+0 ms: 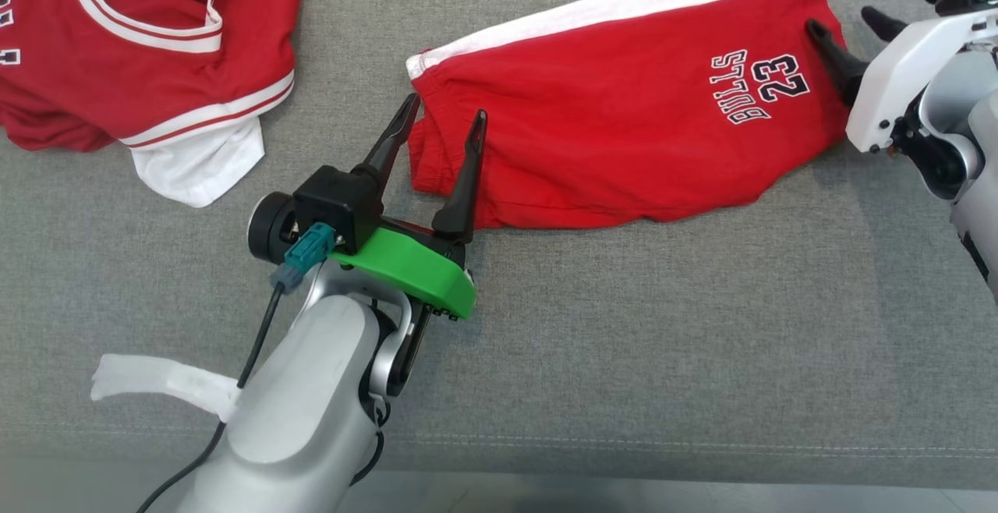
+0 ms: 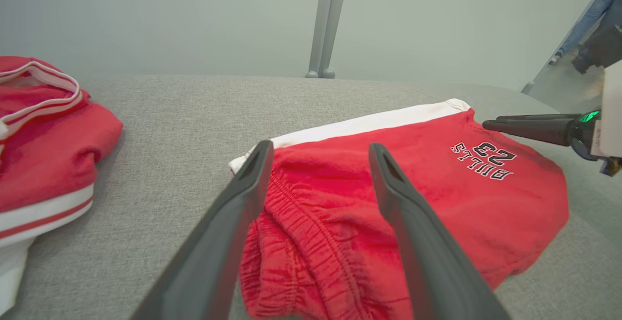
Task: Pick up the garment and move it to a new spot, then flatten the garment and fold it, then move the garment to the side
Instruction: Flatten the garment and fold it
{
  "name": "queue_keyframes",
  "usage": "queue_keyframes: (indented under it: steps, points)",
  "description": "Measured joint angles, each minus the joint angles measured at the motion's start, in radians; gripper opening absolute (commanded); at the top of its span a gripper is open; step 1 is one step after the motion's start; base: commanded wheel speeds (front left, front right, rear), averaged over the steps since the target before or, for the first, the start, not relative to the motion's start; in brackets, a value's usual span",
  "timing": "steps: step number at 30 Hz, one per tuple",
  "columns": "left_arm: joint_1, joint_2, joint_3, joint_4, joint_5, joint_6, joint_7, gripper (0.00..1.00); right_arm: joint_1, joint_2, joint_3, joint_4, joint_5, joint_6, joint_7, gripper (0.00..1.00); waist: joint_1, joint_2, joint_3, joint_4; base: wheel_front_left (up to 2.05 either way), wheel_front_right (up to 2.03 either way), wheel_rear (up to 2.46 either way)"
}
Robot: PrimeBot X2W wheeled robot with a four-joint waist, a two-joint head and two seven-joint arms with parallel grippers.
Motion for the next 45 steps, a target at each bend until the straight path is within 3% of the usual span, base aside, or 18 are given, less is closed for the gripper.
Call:
queue_keyframes:
  steps: [14, 15, 16, 18, 19, 21, 22, 45]
  points:
    - [0.033, 0.002, 0.013, -0.048, 0.019, 0.008, 0.000, 1.00, 0.021, -0.008, 0.023, 0.004, 0.108, -0.001, 0.081, 0.99, 0.0000, 0.0000, 0.007, 0.011, 0.00, 0.00, 0.00]
    - [0.036, 0.002, 0.014, -0.049, 0.019, 0.009, 0.000, 1.00, 0.021, -0.008, 0.026, -0.001, 0.120, -0.001, 0.088, 0.81, 0.0000, 0.0000, 0.007, 0.013, 0.00, 0.00, 0.00]
    - [0.038, 0.002, 0.016, -0.051, 0.019, 0.009, 0.000, 1.00, 0.021, -0.008, 0.031, -0.004, 0.129, -0.001, 0.093, 0.49, 0.0000, 0.0000, 0.006, 0.014, 0.00, 0.00, 0.00]
    - [0.044, 0.002, 0.021, -0.052, 0.021, 0.010, 0.000, 1.00, 0.021, -0.007, 0.044, -0.011, 0.136, -0.001, 0.101, 0.35, 0.0000, 0.0000, 0.004, 0.014, 0.00, 0.00, 0.00]
    - [0.047, 0.002, 0.024, -0.052, 0.024, 0.010, 0.000, 1.00, 0.021, -0.007, 0.053, -0.015, 0.136, -0.001, 0.105, 0.35, 0.0000, 0.0000, 0.002, 0.014, 0.00, 0.00, 0.00]
    - [0.053, 0.002, 0.030, -0.053, 0.026, 0.010, -0.001, 1.00, 0.022, -0.006, 0.068, -0.024, 0.138, -0.001, 0.109, 0.16, 0.0000, 0.0000, -0.004, 0.014, 0.00, 0.00, 0.00]
    - [0.057, 0.002, 0.032, -0.053, 0.027, 0.011, -0.001, 1.00, 0.024, -0.004, 0.076, -0.029, 0.143, -0.001, 0.109, 0.00, 0.0000, 0.0000, -0.008, 0.013, 0.00, 0.00, 0.00]
    - [0.184, 0.028, 0.079, -0.086, 0.062, 0.011, -0.003, 1.00, 0.191, 0.032, 0.133, -0.069, 0.235, -0.001, -0.008, 0.00, 0.0000, 0.0000, -0.131, -0.106, 0.00, 0.00, 0.00]
